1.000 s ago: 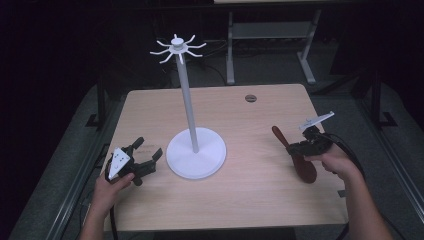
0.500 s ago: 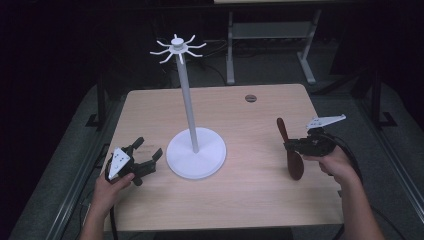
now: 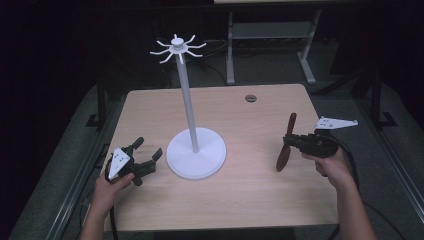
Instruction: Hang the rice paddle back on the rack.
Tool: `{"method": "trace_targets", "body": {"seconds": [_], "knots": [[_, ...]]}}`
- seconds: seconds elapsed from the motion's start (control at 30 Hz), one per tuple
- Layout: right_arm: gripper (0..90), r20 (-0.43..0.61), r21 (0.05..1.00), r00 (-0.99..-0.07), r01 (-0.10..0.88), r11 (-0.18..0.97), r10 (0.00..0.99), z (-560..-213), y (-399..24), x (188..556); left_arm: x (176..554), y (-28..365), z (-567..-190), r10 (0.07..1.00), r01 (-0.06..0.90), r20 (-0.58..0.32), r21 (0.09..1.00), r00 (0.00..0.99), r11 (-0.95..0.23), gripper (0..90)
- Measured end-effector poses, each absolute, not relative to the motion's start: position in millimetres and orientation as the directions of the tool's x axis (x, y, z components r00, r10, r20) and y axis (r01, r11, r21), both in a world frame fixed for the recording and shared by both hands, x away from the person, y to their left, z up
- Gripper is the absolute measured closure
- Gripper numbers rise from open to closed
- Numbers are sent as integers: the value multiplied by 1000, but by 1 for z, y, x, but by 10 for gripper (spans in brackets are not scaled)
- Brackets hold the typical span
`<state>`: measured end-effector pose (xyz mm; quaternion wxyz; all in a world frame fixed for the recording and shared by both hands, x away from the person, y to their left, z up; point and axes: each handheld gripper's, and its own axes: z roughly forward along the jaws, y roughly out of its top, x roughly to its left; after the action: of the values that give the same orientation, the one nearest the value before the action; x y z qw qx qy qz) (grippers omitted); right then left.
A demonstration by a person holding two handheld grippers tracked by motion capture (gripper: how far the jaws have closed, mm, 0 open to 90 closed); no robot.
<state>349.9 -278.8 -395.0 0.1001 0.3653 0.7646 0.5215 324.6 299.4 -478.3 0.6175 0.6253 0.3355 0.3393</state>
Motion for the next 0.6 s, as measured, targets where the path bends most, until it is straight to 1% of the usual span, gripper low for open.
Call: {"method": "trace_targets", "body": {"seconds": [0.2, 0.6], "knots": [[772, 224, 893, -718, 422, 157, 659, -391, -274, 348, 325, 300, -478, 839, 1, 11, 1000, 545, -14, 134], [773, 180, 920, -740, 360, 156, 648, -371, -251, 351, 325, 300, -478, 839, 1, 8, 1000, 544, -9, 134]]}}
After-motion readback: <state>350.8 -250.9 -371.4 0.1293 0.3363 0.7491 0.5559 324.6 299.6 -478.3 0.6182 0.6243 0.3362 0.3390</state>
